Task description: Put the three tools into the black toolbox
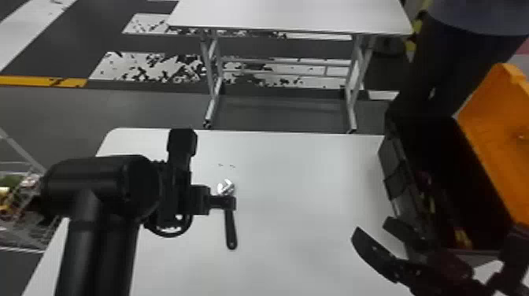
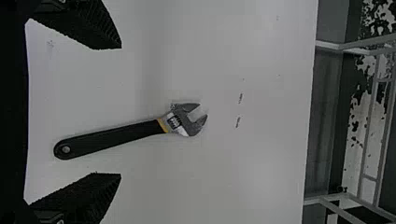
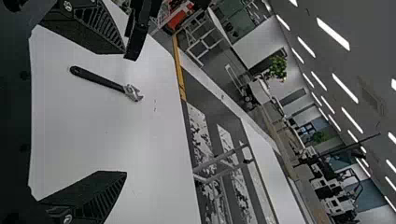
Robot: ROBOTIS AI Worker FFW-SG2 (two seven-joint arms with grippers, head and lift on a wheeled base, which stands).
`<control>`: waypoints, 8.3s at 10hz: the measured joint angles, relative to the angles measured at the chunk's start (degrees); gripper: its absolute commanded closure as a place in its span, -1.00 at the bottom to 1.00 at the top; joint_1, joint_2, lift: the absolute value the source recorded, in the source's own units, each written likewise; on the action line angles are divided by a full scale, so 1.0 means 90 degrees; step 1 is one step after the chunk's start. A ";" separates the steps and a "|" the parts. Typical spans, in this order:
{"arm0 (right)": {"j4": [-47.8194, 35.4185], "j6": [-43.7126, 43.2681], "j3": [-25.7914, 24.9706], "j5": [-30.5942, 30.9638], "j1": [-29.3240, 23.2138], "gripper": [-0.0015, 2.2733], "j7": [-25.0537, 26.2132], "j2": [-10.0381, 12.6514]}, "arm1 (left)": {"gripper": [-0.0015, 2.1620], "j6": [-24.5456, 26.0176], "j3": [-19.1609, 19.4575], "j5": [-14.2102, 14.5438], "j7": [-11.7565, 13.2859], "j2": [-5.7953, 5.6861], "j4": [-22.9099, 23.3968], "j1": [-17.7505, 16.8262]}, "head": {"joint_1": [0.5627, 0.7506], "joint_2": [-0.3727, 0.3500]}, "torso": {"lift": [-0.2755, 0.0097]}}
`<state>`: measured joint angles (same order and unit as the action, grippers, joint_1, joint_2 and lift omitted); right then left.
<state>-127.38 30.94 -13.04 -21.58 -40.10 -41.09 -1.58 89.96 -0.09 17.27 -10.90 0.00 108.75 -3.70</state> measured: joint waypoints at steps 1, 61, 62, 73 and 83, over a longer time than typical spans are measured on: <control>0.0002 -0.0005 0.0005 -0.0003 -0.0008 -0.93 -0.0037 0.0000 | -0.97 0.0000 0.0085 0.0205 0.0014 0.0000 -0.0198 -0.0018 | 0.41 0.08 | 0.57; 0.0330 0.0281 0.0723 0.0211 0.0510 -0.93 -0.0062 0.0047 | 0.26 0.0000 0.0301 0.2214 0.2647 0.0000 0.2285 0.2020 | 0.41 -0.37 | 0.57; 0.0272 0.0527 0.0668 0.0243 0.0630 -0.93 -0.0062 0.0040 | 0.26 0.0000 0.0430 0.2022 0.3485 0.0000 0.2274 0.2124 | 0.41 -0.39 | 0.57; -0.0816 0.4427 0.0671 0.0402 0.1669 -0.93 -0.0004 -0.0117 | 0.26 0.0000 0.0548 0.0589 0.6507 -0.0081 0.1852 0.2432 | 0.41 -0.31 | 0.57; -0.0800 0.4581 0.1722 0.1163 0.2178 0.97 0.0149 -0.0124 | 0.26 0.0000 0.0176 0.0454 0.6481 -0.0063 0.1942 0.2434 | 0.41 -0.15 | 0.57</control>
<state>-134.58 72.17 2.46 -11.11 -20.49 -39.75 -2.70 89.96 1.50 21.36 47.43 -0.57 126.23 18.20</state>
